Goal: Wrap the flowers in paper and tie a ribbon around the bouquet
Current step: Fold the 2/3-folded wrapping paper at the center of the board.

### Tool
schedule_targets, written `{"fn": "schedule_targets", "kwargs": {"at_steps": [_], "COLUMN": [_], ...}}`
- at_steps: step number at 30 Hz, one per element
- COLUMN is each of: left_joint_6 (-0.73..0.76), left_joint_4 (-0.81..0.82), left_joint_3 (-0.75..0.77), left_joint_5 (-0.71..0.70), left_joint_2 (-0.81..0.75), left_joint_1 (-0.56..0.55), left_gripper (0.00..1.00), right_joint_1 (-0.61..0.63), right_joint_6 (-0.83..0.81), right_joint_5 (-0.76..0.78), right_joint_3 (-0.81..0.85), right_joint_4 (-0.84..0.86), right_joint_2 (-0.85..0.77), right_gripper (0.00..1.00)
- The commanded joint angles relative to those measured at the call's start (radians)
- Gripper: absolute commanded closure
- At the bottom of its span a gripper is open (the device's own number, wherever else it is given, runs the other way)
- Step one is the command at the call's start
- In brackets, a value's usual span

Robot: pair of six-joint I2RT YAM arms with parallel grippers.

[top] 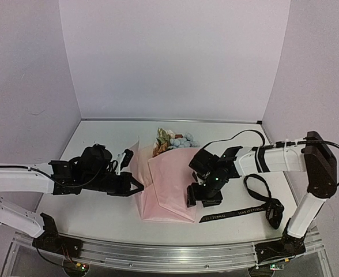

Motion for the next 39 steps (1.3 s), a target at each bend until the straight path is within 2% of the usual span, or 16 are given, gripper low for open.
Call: {"fn": "schedule_targets", "kwargs": {"at_steps": [1,2,5,10,12,16,20,39], "left_joint_6": [0.027,0.023,0.008,-0.008,-0.012,-0.013,-0.015,0.006], "left_joint_4": [0.005,0.005,0.001,-0.010,-0.016,-0.034,-0.046,-0.035], "left_joint_3": [0.052,0.049,0.039,0.022,0.018,0.017,0.013,0.042], "left_joint_5": [0.009,0.005,-0.004,-0.006,-0.005,-0.009,-0.014,-0.006], "left_joint_2": [-0.006,-0.012,-0.035,-0.069,-0.081,-0.105,-0.124,-0.133], "left_joint_1": [-0.005,-0.005,-0.005,-0.005,-0.005,-0.006,-0.006,-0.006], "left_gripper": [1.00,1.00,1.00,1.00,1.00,1.00,1.00,1.00], "right_joint_1": [0.011,0.017,0.037,0.084,0.114,0.159,0.186,0.221], "right_joint_6": [0.045,0.050,0.063,0.103,0.116,0.169,0.204,0.282], "right_joint_5": [0.088,0.109,0.113,0.028,0.003,-0.044,-0.046,-0.002], "right_joint_3": [-0.022,-0.032,-0.031,0.086,0.153,0.242,0.299,0.284], "right_joint_4": [0.060,0.062,0.091,0.148,0.164,0.258,0.281,0.343], "right_joint_2": [-0.020,-0.040,-0.062,0.030,0.089,0.197,0.266,0.382], "right_gripper": [0.35,0.37,0.56,0.85,0.90,0.95,0.98,1.00]}}
